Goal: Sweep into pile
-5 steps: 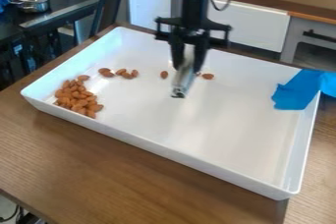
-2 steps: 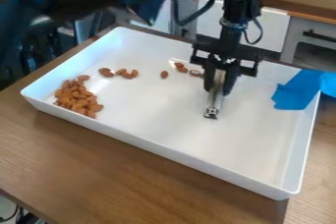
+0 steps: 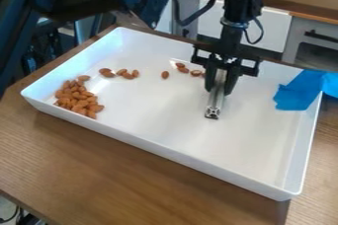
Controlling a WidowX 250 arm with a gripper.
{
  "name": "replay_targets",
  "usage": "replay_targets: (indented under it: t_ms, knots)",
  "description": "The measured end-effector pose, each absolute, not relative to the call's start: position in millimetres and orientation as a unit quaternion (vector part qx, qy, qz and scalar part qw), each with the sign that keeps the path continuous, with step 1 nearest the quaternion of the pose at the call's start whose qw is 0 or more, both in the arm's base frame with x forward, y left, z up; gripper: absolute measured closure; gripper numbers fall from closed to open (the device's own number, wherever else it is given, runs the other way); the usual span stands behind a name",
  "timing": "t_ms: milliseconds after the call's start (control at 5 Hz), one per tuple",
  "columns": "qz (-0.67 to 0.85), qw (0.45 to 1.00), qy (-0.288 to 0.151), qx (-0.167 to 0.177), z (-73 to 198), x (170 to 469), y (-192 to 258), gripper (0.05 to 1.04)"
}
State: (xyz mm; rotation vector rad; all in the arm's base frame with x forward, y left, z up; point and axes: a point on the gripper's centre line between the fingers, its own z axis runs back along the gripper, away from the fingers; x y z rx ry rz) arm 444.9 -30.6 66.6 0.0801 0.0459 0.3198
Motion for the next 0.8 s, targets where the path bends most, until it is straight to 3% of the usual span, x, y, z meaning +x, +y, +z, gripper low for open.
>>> replay_targets:
  t_ms: [800]
  knots:
    - [0.294,0.955,0.026,0.005,66,437,67,0.721]
